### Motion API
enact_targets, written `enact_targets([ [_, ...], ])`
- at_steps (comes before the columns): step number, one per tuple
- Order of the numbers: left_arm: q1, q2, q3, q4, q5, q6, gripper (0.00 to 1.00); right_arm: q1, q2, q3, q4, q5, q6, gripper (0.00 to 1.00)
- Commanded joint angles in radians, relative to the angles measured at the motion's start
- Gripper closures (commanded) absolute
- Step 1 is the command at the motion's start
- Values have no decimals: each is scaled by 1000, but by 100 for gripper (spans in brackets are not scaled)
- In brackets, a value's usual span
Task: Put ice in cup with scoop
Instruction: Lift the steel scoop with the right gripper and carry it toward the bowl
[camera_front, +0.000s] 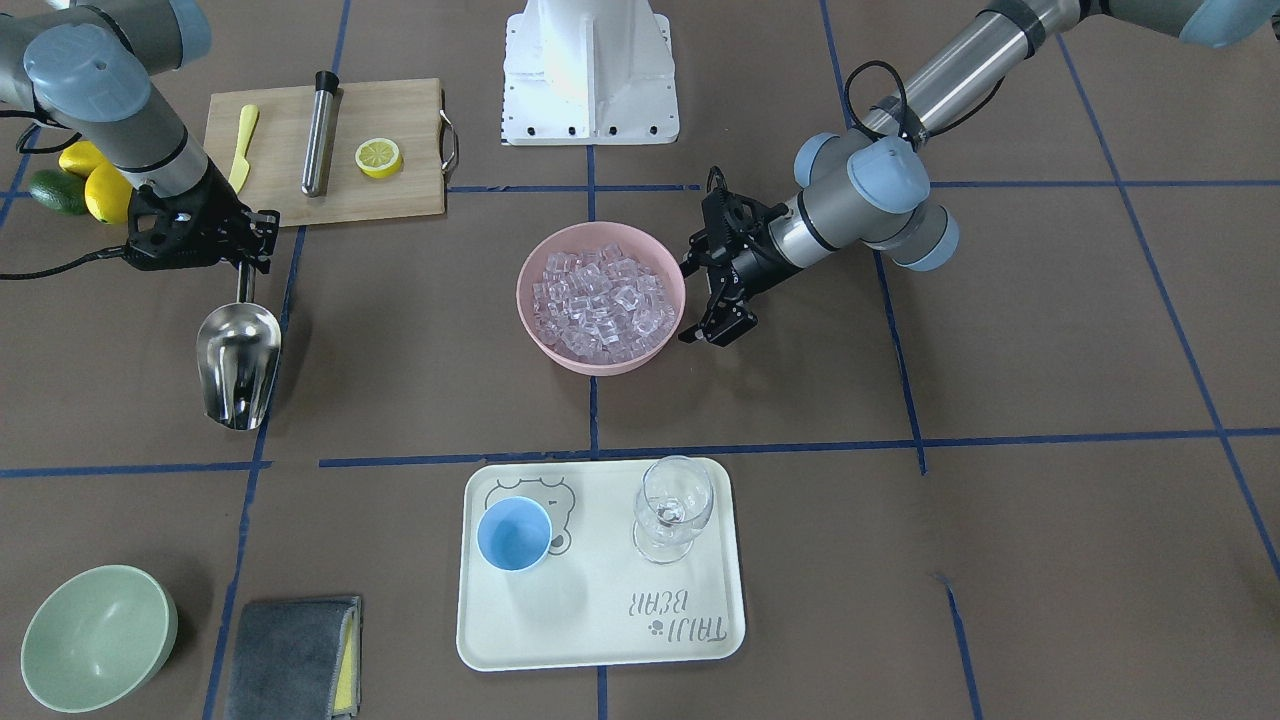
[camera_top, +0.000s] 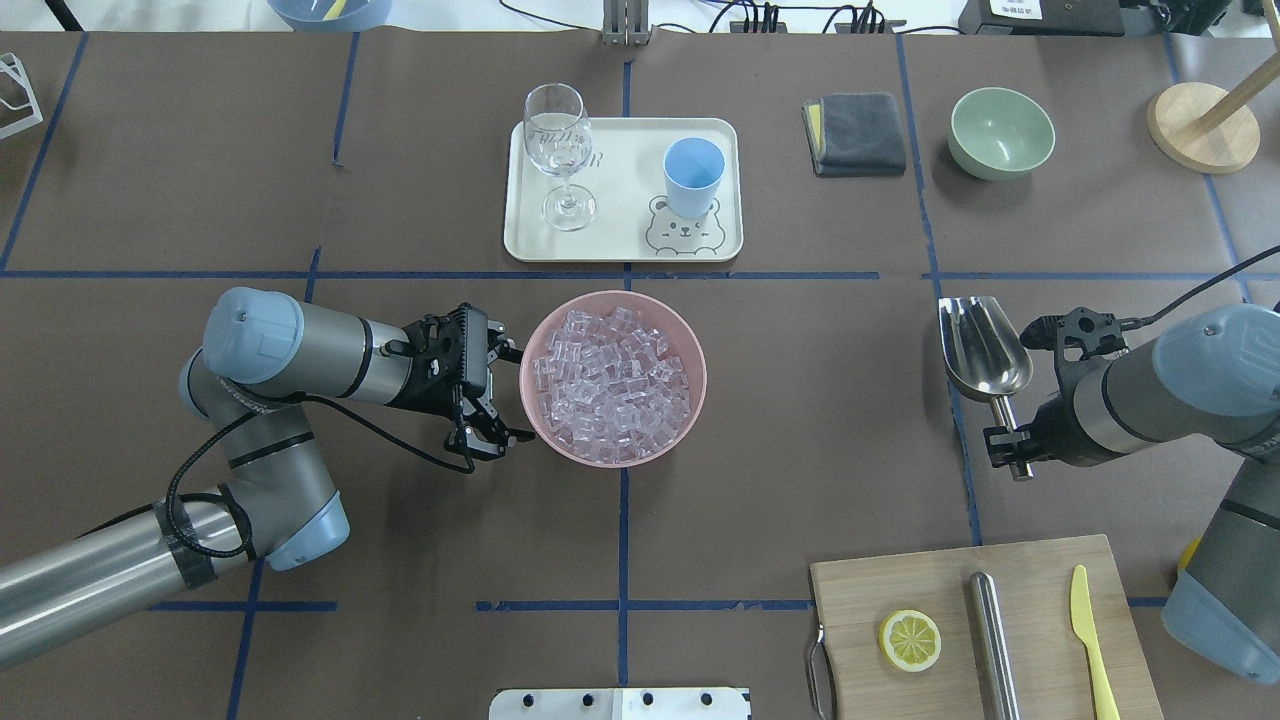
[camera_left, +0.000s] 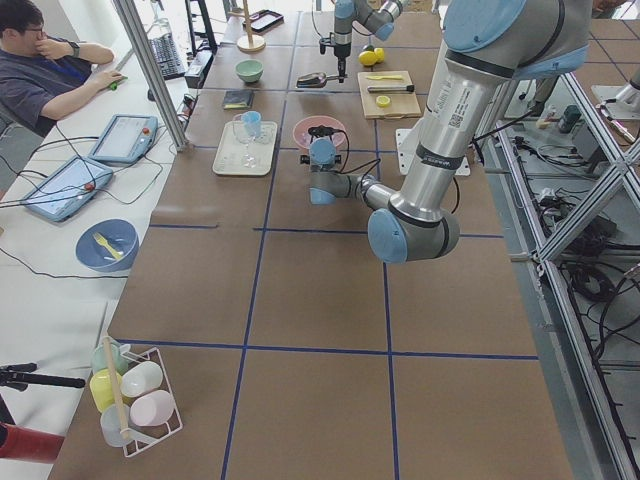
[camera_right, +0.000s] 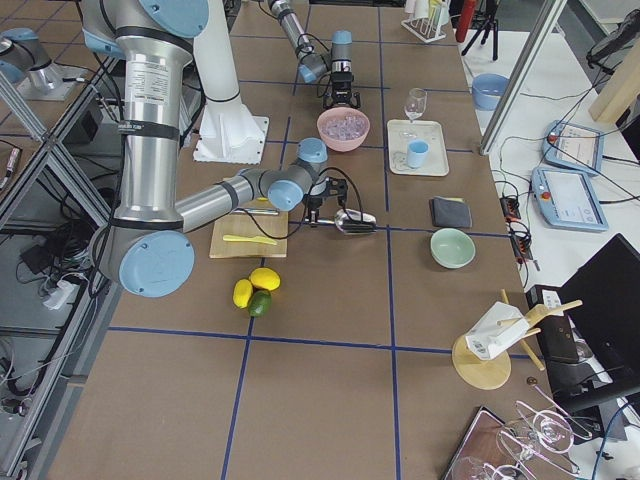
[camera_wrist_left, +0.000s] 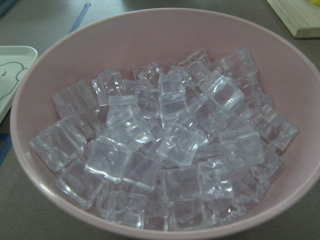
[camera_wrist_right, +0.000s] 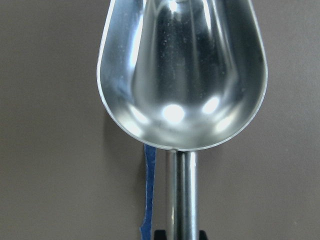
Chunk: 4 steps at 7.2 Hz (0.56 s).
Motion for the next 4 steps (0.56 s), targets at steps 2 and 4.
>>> enact_targets([
  [2, 0, 0, 0, -1, 0, 0, 0, 9, 13, 63, -22, -14, -239, 100],
  [4, 1, 0, 0, -1, 1, 0, 0, 58, 21, 125, -121, -15, -635, 100],
])
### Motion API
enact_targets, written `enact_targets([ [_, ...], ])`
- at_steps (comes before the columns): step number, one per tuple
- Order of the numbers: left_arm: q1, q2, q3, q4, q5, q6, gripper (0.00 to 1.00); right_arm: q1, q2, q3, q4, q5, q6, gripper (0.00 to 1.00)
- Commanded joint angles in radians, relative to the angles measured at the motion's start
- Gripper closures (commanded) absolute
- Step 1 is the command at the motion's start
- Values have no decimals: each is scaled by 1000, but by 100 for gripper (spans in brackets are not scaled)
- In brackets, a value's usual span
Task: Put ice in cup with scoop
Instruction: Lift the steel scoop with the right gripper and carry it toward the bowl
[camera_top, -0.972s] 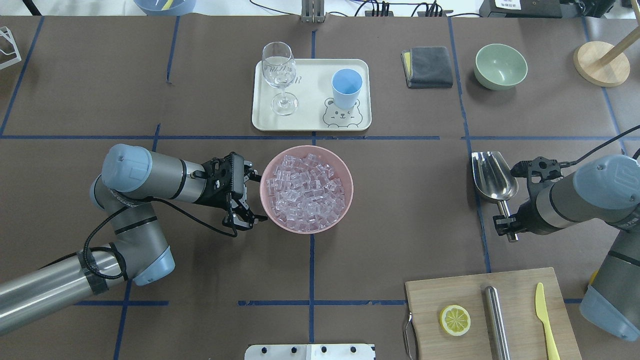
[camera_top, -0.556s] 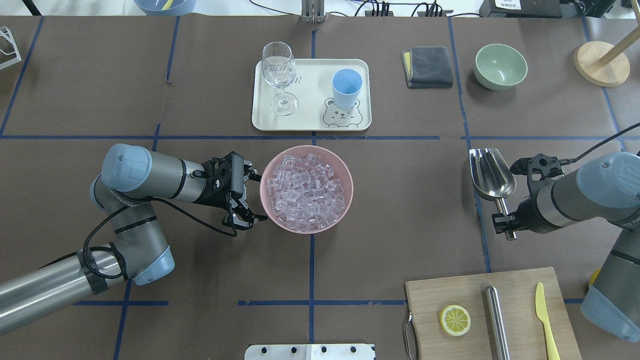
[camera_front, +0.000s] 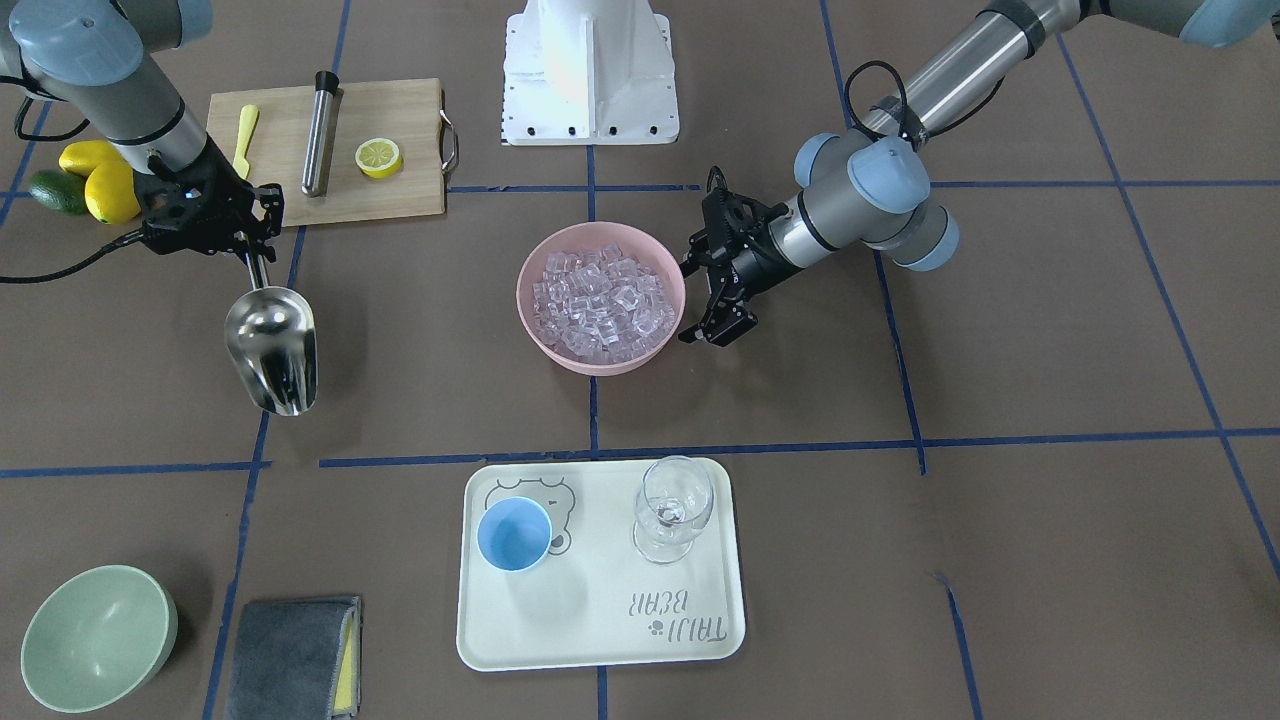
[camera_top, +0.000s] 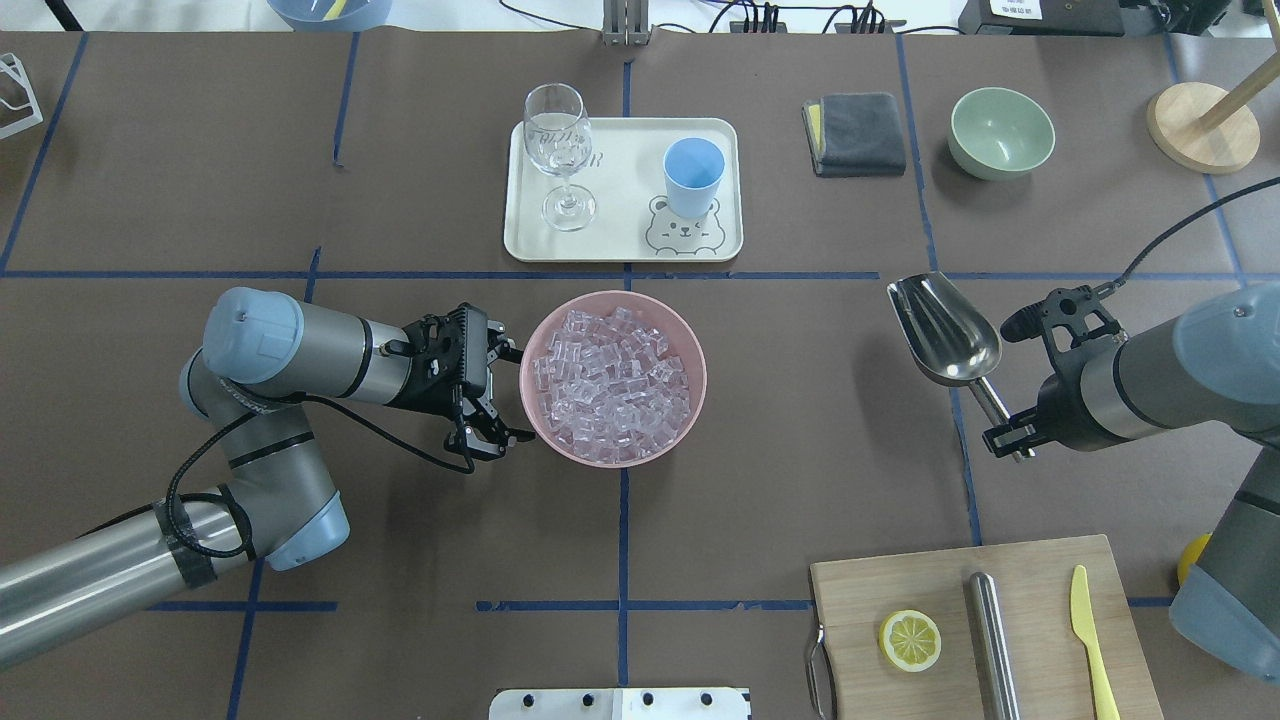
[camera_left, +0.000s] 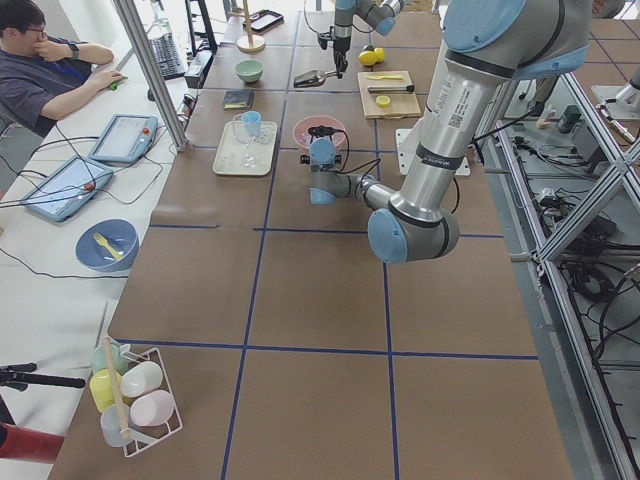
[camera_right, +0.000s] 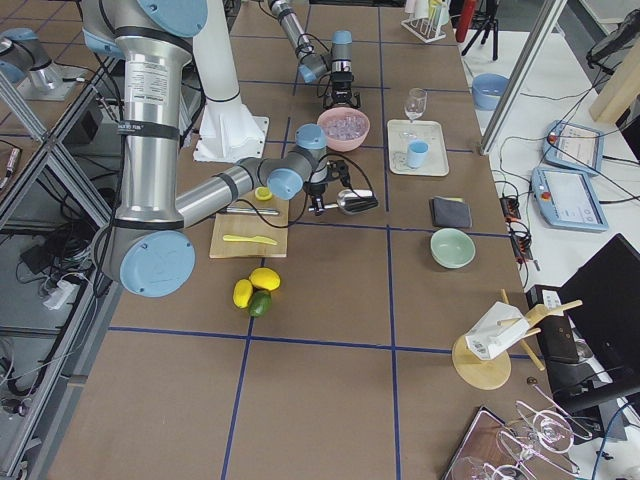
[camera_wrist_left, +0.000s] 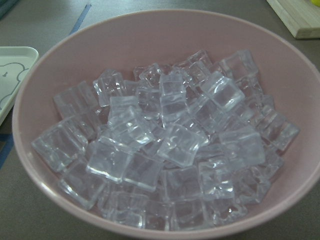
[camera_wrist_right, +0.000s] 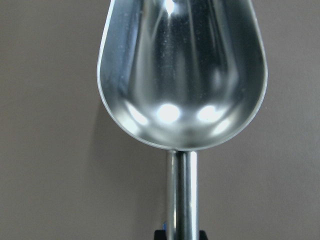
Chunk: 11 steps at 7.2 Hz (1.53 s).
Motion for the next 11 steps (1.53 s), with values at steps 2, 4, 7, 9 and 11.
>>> enact_targets([
  [2, 1, 2, 0, 0, 0, 0, 0, 113, 117, 74, -251, 7, -690, 100],
  [4, 3, 0, 0, 0, 1, 0, 0, 119, 385, 105, -664, 1, -823, 100],
  [7, 3, 0, 0, 0, 0, 0, 0, 29, 648, 119, -1106, -83, -833, 100],
  [9, 3, 0, 0, 0, 0, 0, 0, -25, 863, 49, -1426, -108, -825, 100],
  [11, 3, 0, 0, 2, 0, 0, 0, -95, 922, -34, -1447, -109, -728, 100],
])
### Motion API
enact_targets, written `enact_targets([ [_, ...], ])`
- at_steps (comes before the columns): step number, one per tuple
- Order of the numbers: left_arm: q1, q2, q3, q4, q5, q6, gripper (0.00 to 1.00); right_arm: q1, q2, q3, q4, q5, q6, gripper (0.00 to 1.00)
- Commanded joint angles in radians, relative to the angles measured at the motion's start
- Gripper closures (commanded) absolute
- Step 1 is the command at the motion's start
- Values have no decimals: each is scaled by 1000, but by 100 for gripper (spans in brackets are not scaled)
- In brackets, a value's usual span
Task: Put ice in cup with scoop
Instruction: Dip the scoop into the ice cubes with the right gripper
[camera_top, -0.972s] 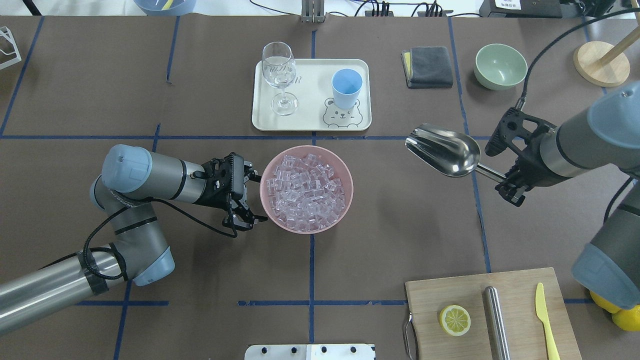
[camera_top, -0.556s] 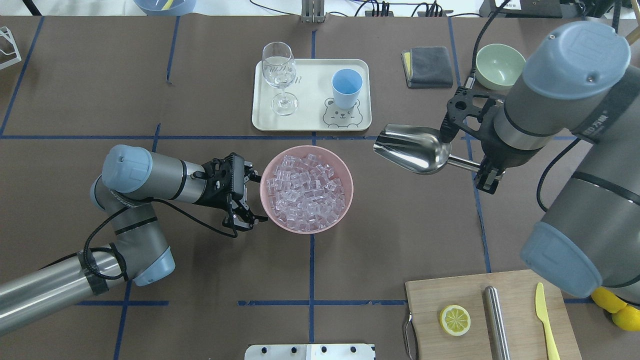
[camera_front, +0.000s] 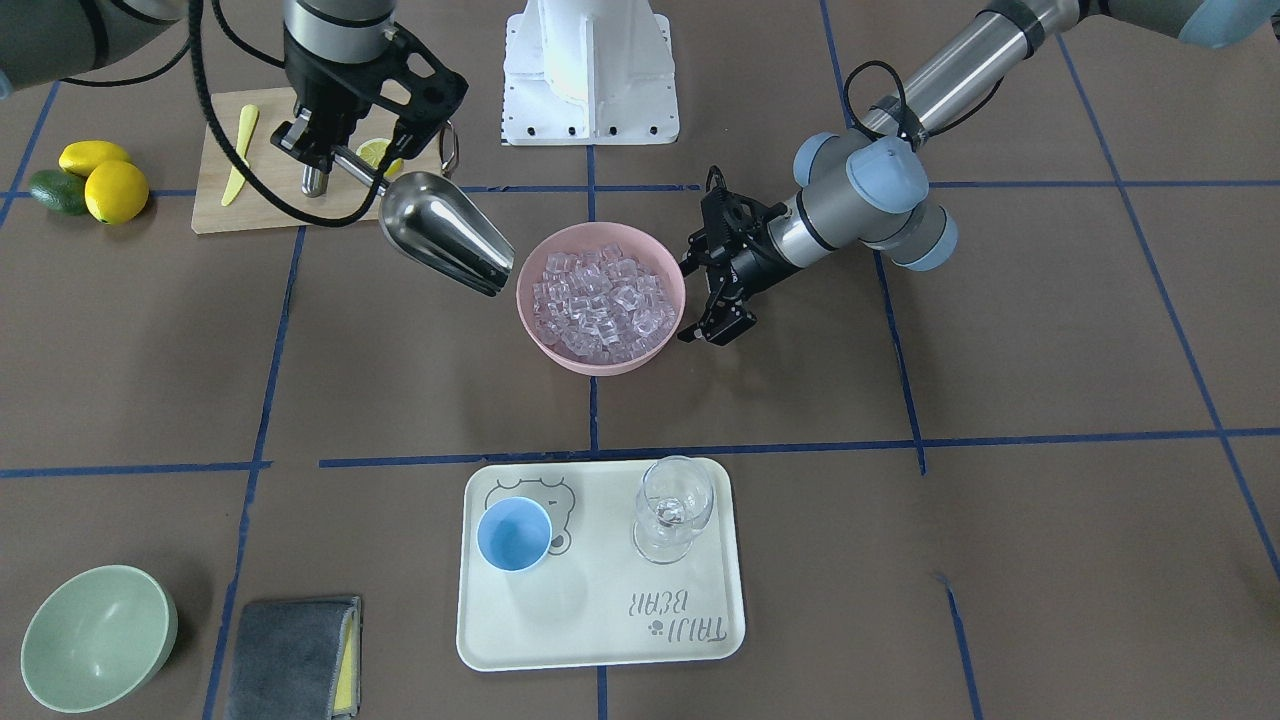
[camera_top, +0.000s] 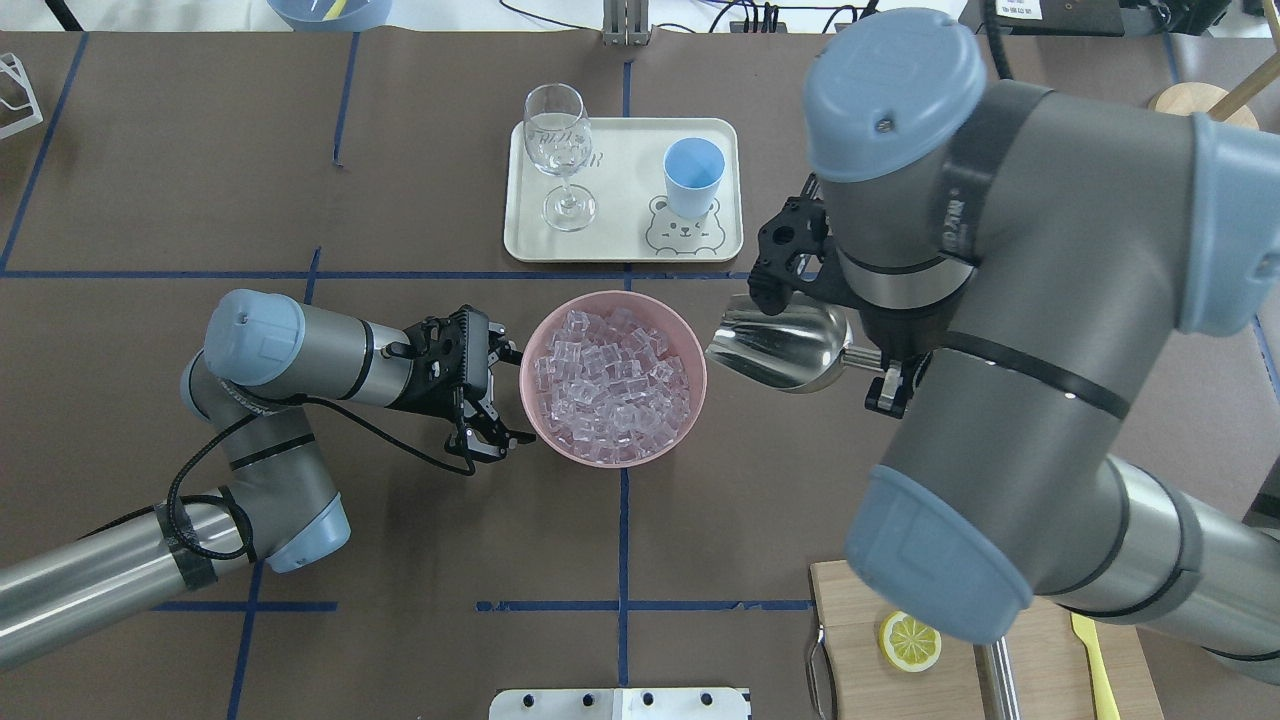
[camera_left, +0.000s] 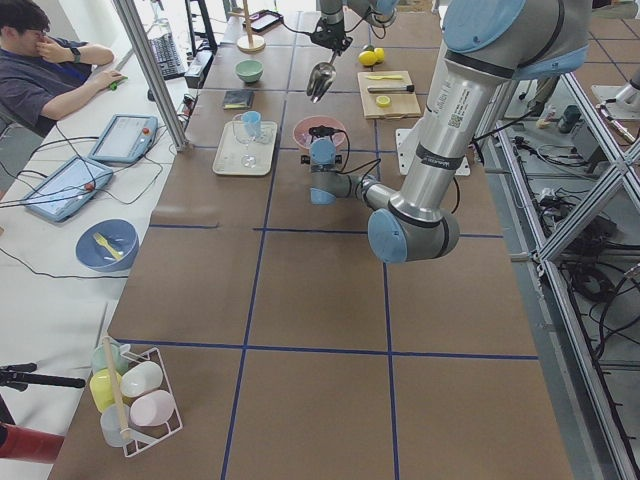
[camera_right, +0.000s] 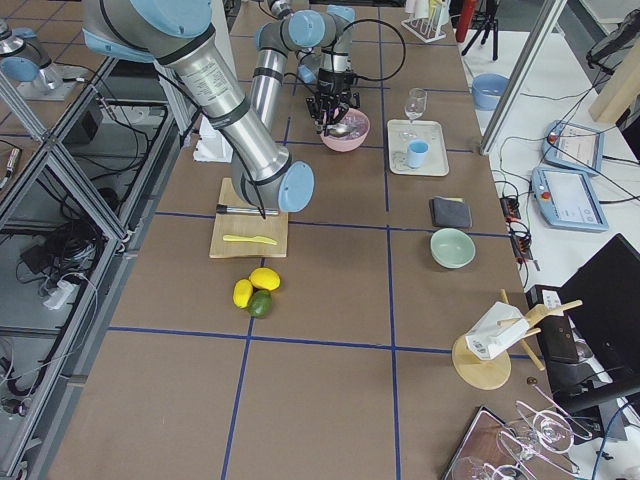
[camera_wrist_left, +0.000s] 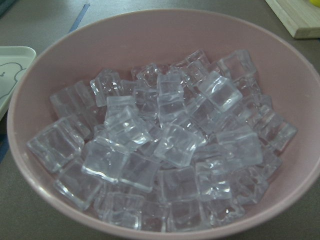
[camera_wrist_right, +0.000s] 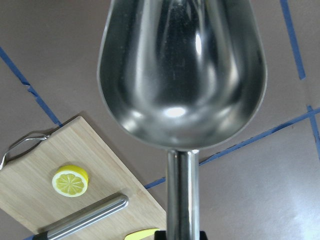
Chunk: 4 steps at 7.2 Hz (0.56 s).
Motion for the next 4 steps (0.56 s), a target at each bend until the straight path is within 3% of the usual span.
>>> enact_targets([
  [1, 0, 0, 0, 1, 1, 0, 0, -69, 97, -137, -30, -7, 101, 100],
  [3, 2, 0, 0, 1, 1, 0, 0, -99, 207, -306, -32, -10, 138, 100],
  [4, 2, 0, 0, 1, 1, 0, 0, -115, 216, -313, -40, -10, 139, 100],
])
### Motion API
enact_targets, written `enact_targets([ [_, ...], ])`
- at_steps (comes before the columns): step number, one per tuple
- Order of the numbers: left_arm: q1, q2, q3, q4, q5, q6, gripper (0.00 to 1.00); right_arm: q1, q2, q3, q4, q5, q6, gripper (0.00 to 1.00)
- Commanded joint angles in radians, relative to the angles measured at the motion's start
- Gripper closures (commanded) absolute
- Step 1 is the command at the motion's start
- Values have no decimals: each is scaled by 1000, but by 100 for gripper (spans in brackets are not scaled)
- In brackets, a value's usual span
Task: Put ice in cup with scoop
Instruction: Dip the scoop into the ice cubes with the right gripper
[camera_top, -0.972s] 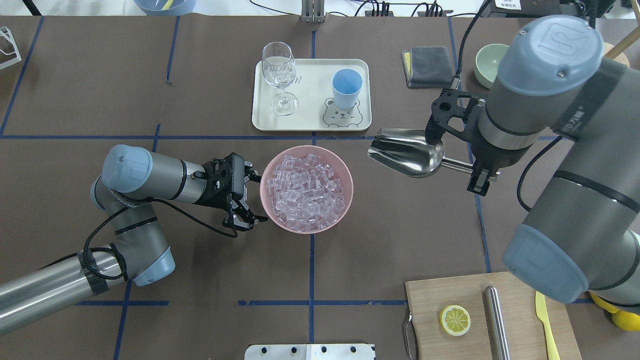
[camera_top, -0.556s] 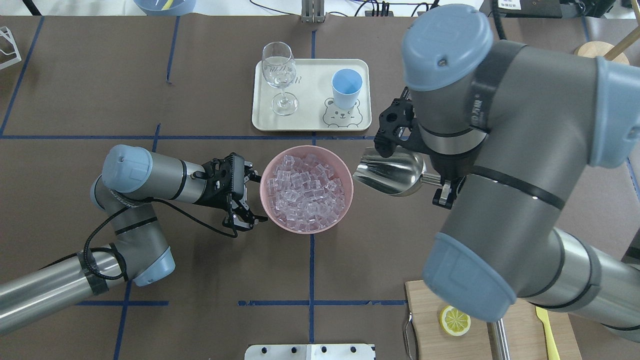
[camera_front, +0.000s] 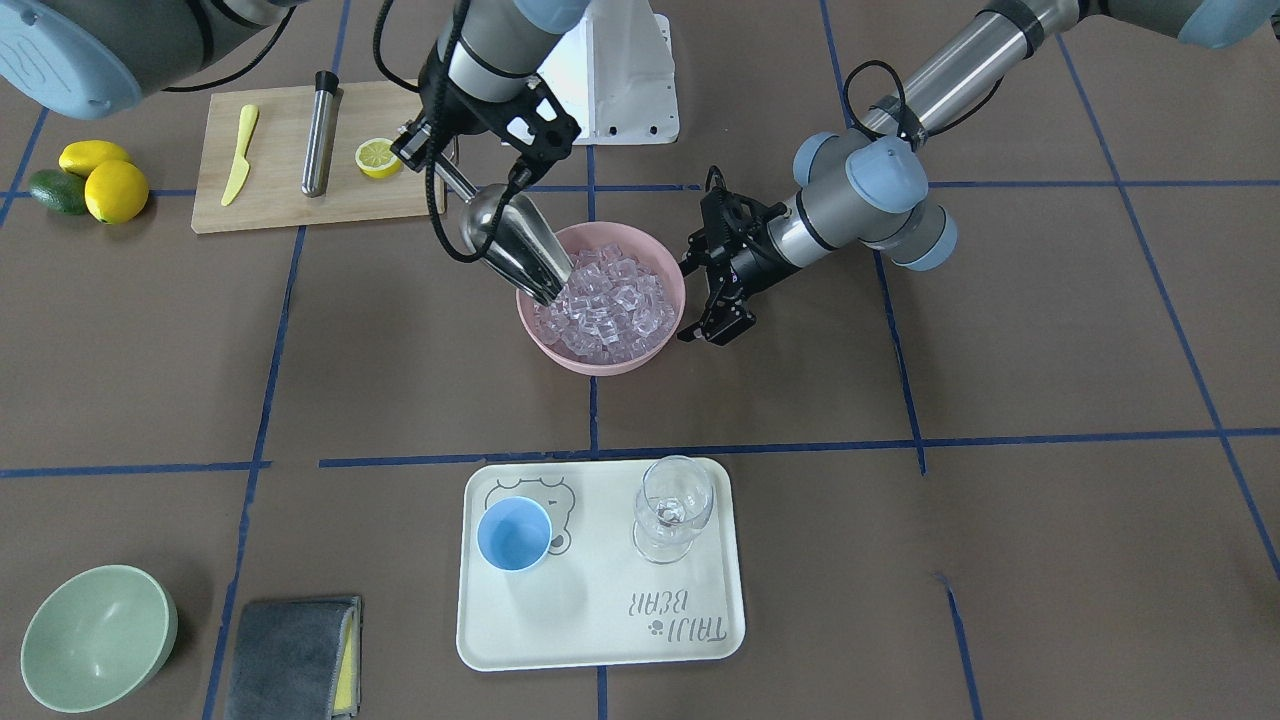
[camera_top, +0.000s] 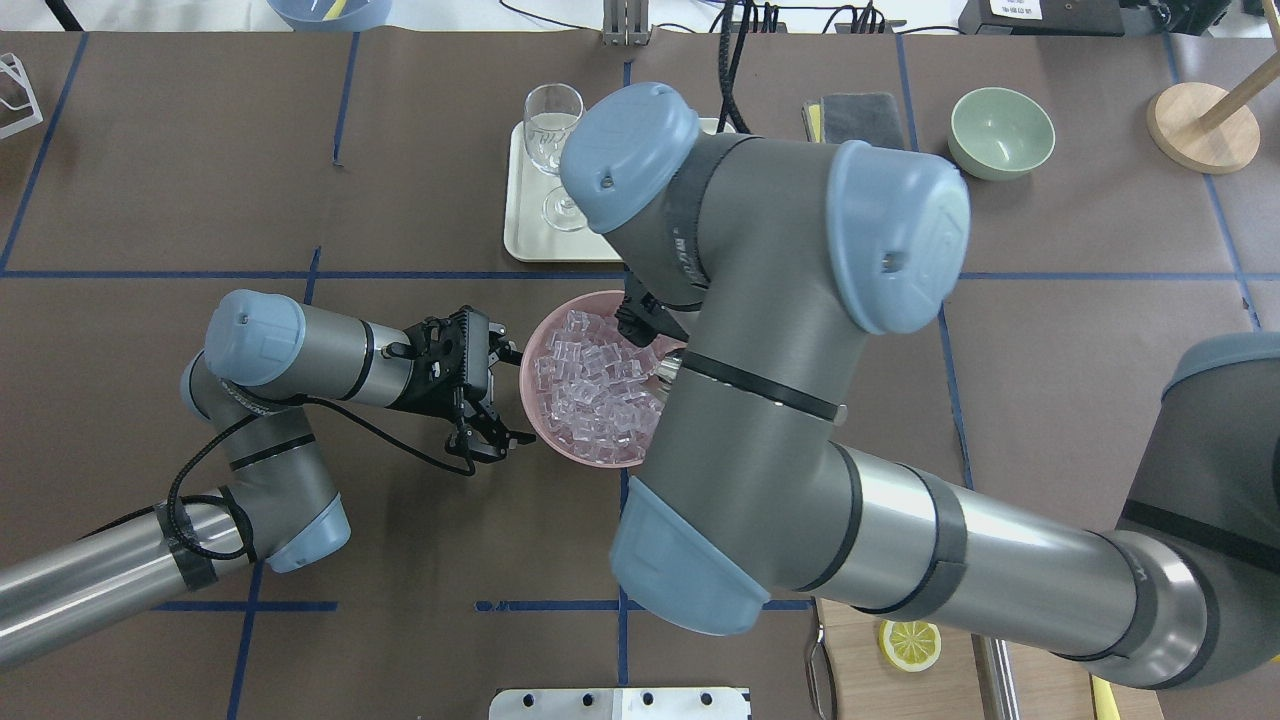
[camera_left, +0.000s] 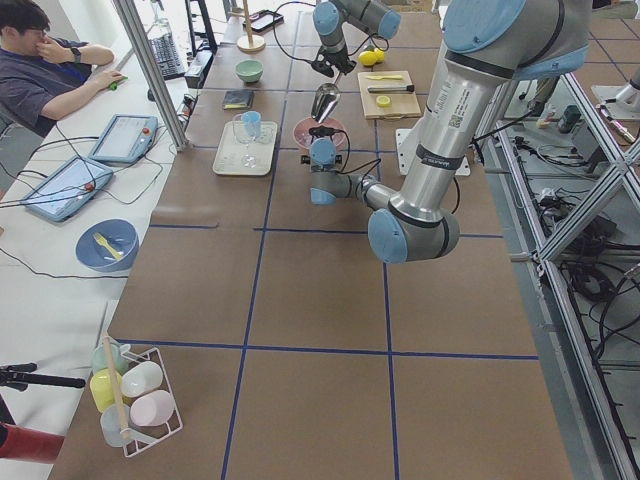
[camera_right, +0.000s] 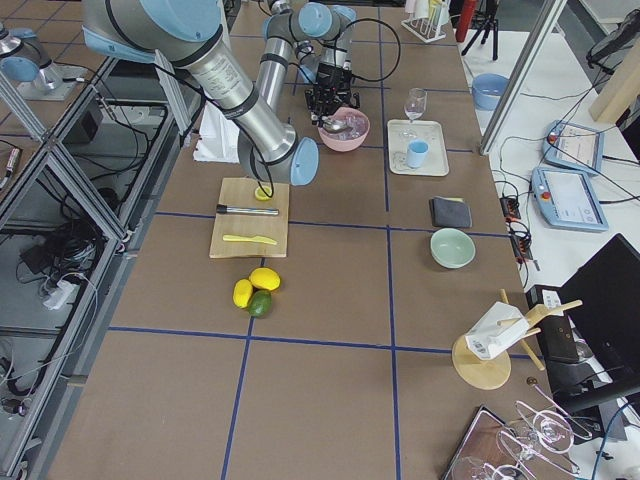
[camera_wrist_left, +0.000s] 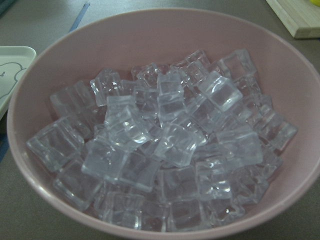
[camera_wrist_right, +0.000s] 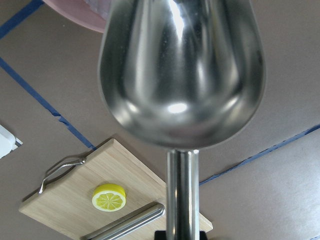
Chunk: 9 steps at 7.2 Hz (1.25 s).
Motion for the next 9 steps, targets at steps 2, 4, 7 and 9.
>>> enact_targets([
  [2, 1, 0, 2, 0, 0, 0, 0, -38, 39, -43, -58, -39, 6, 100],
  [4, 1, 0, 2, 0, 0, 0, 0, -45, 40, -43, -71, -41, 6, 100],
  [7, 2, -2, 2, 0, 0, 0, 0, -62, 97, -167, -59, -51, 8, 100],
  [9, 1, -5, 2, 0, 2, 0, 0, -62, 100, -215, 21, -55, 9, 100],
])
